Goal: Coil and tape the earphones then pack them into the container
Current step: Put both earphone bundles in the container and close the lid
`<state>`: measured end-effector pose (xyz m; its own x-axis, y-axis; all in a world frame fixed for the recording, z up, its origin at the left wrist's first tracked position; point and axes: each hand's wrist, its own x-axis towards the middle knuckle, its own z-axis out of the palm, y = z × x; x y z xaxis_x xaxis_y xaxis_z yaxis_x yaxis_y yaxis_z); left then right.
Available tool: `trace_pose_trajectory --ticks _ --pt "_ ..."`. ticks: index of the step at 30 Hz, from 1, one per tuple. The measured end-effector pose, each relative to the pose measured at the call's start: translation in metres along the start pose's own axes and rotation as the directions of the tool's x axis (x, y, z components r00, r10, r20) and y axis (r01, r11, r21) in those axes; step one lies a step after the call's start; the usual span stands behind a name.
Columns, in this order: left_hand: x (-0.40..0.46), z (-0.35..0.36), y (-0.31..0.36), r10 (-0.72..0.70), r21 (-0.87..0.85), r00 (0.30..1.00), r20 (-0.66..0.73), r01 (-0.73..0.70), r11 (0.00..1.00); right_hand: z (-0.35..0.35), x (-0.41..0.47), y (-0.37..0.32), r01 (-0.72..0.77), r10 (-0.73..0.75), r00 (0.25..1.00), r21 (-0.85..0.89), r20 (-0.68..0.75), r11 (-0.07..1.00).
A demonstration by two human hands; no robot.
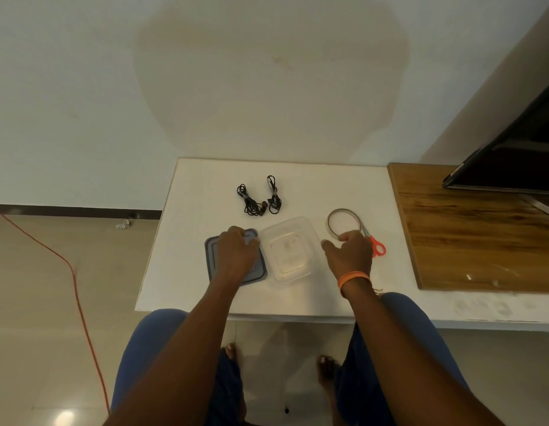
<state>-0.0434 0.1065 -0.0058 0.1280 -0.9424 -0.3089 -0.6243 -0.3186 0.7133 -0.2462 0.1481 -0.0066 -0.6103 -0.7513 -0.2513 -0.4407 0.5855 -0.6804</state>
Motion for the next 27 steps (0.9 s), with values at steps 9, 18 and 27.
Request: trace_pose_trajectory --ticks 9,18,27 --pt "0.018 0.009 0.006 -0.007 -0.087 0.995 0.103 0.016 0.996 0.052 0.041 -0.062 0.378 -0.378 0.926 -0.053 0.016 0.924" --pt "0.035 0.015 0.002 0.006 0.005 0.988 0.152 -0.007 1.0 0.111 0.087 -0.106 0.277 -0.26 0.961 -0.29 0.096 0.916" --pt "0.043 0.018 0.001 -0.066 -0.09 0.973 0.22 0.088 0.992 0.131 0.108 -0.115 0.238 -0.194 0.967 -0.331 0.162 0.913"
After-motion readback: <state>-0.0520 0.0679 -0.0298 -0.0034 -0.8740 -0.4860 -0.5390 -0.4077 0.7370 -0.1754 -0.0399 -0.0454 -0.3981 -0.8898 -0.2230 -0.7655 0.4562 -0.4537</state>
